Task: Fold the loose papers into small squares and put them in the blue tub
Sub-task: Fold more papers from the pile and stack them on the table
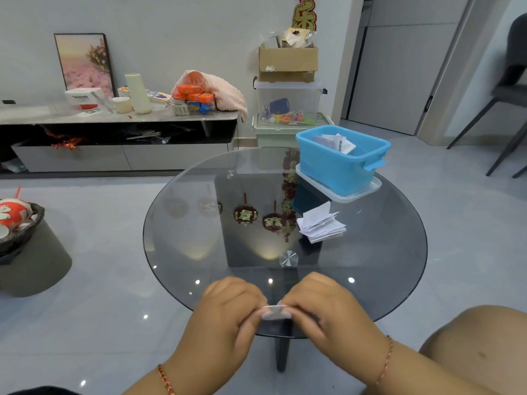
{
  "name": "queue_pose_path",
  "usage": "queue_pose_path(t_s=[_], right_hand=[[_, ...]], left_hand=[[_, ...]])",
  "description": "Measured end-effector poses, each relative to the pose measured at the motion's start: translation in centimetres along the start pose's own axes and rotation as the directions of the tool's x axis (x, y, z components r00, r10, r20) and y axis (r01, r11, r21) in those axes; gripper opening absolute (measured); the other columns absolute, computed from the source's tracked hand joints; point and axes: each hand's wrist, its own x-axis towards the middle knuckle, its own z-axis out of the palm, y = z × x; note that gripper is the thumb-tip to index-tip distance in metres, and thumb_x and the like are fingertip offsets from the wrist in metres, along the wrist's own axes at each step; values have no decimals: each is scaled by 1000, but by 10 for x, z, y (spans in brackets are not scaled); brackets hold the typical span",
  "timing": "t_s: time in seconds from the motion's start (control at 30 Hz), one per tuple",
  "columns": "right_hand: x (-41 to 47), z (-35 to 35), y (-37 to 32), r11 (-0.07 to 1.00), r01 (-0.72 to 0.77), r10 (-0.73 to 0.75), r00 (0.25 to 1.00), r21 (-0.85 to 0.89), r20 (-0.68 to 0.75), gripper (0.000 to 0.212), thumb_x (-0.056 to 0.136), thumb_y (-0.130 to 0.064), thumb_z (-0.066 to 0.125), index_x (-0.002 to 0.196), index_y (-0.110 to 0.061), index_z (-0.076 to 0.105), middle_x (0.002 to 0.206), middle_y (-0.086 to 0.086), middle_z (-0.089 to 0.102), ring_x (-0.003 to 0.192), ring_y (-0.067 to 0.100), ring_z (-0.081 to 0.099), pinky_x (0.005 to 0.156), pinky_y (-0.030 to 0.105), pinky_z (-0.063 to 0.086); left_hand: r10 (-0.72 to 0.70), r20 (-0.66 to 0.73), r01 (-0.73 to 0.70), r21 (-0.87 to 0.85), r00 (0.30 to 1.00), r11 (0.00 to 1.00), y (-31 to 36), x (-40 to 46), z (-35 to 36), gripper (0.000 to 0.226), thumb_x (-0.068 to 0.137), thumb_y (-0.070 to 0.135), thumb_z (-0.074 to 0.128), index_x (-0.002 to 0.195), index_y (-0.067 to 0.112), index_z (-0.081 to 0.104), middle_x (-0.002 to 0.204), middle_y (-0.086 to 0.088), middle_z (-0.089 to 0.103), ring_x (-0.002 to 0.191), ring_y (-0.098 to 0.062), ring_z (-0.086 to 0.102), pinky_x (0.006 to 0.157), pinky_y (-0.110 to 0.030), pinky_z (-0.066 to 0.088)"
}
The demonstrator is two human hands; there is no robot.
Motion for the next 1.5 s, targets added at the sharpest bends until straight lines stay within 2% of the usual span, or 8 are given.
queue_pose_path(t_s=[0.43,0.6,0.73,1.0,1.17,1.3,1.4,1.5], right_hand=[[27,-54,37,976,-213,216,950,35,-226,10,81,-33,56,74,-29,63,69,-18,53,73,-4,46,66,5,34],[47,-100,52,928,-352,372,865,121,-336,32,82,-15,68,74,-44,59,87,-23,63,79,-3,56,67,4,38],[65,-112,72,905,-420,420,857,67,-297,25,86,-17,66,79,-41,65,77,-20,65,78,5,58,65,7,40],[87,-90,108,933,-359,322,852,-14,-413,16,81,-7,69,91,-17,77,85,-16,65,84,-4,52,80,-1,37],[80,-66,121,935,-354,347,927,-31,-141,16,83,-8,65,89,-16,77,88,-14,68,85,0,54,77,2,39],[73,-58,130,923,-375,383,917,-84,117,18,85,-18,64,74,-6,73,85,1,69,82,12,59,72,19,44],[81,-64,132,911,-407,410,885,-62,218,4,78,-17,73,75,-18,76,93,-5,64,87,7,55,76,12,42],[96,-67,136,898,-421,439,835,-127,332,16,74,-19,76,85,-26,66,103,-5,57,98,13,50,87,23,43]], left_hand=[[-230,-3,226,-177,973,958,18,85,9,15,79,47,64,80,33,62,79,18,57,78,-2,53,66,-14,42],[-367,155,386,-117,917,915,3,136,26,88,66,53,76,140,26,36,130,11,45,120,-7,42,102,-32,41],[-366,293,394,-41,883,918,-10,160,55,112,61,54,80,149,22,18,141,5,38,131,-14,30,110,-34,32],[-74,286,39,125,955,991,-24,153,71,34,88,40,59,117,23,64,117,7,59,109,-15,46,94,-33,40],[-39,294,9,103,955,995,-27,146,75,53,93,51,25,85,23,69,100,9,64,94,-15,51,83,-35,44],[-203,215,205,14,955,979,-24,151,74,39,92,42,49,64,17,55,79,5,61,81,-15,53,75,-33,45],[-350,166,353,9,922,935,-23,161,75,24,77,40,72,81,20,59,91,5,57,91,-15,50,79,-28,44],[-450,324,458,56,832,887,-23,177,77,60,72,42,76,121,21,49,112,6,54,112,-19,41,96,-35,41]])
